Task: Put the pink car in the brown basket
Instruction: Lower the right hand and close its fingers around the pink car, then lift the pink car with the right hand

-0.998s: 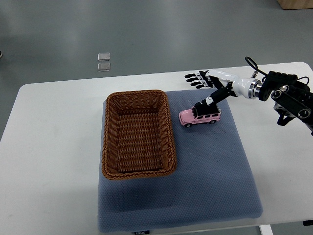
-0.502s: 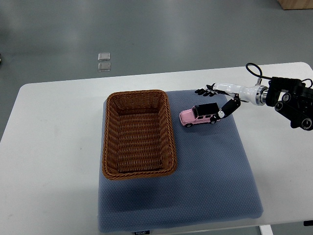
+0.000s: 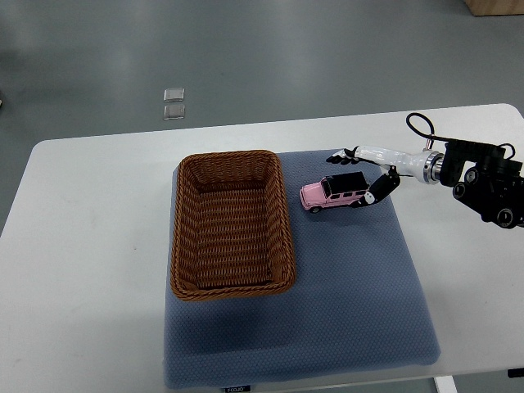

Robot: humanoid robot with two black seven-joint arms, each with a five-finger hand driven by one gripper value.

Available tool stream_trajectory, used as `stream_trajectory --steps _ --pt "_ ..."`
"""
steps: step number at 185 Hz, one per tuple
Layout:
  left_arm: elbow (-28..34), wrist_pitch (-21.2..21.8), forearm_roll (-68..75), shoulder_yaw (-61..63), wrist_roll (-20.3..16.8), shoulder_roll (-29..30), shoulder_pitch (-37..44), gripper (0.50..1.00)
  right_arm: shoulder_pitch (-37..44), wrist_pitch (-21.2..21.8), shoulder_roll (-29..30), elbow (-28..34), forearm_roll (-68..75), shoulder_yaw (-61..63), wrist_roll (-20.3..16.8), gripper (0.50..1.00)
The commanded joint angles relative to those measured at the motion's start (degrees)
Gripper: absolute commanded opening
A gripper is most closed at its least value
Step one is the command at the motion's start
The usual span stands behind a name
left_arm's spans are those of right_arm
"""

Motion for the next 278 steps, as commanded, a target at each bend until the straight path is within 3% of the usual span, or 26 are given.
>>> stream_trajectory --steps 1,51,105,126,144,192,246,278 --pt "-0.05 -0.01 0.00 0.00 0.01 0.00 -0.05 1.000 0.00 -0.21 0.00 -0.02 0.00 -0.17 0.00 0.893" --pt "0.04 -0.01 0.00 0.00 0.01 0.00 0.03 1.000 -0.26 -0.30 0.09 -0.02 0.00 -0.26 0.00 0.803" --pt "-0.05 -0.01 0.00 0.00 0.01 0.00 0.03 1.000 -0.17 -0.30 0.09 0.07 0.00 -0.08 0.00 0.756" --pt "0.04 -0.01 0.00 0.00 0.01 0.00 0.03 1.000 -0.26 -0.30 0.18 -0.02 0.00 -0.08 0.00 0.670" --pt "-0.05 -0.01 0.00 0.00 0.01 0.00 0.03 1.000 -0.26 -0.30 0.18 -0.02 0.00 -0.17 0.00 0.641" --pt "0.04 -0.01 0.00 0.00 0.01 0.00 -0.05 1.000 -0.44 -0.30 0.09 -0.02 0.00 -0.08 0.08 0.503" --pt "0.04 -0.01 0.00 0.00 0.01 0.00 0.03 1.000 -0.44 -0.39 -0.79 -0.11 1.06 0.97 0.26 0.500" --pt "0.04 -0.01 0.00 0.00 0.01 0.00 0.03 1.000 -0.44 -1.97 -0.96 -0.20 1.23 1.23 2.37 0.500"
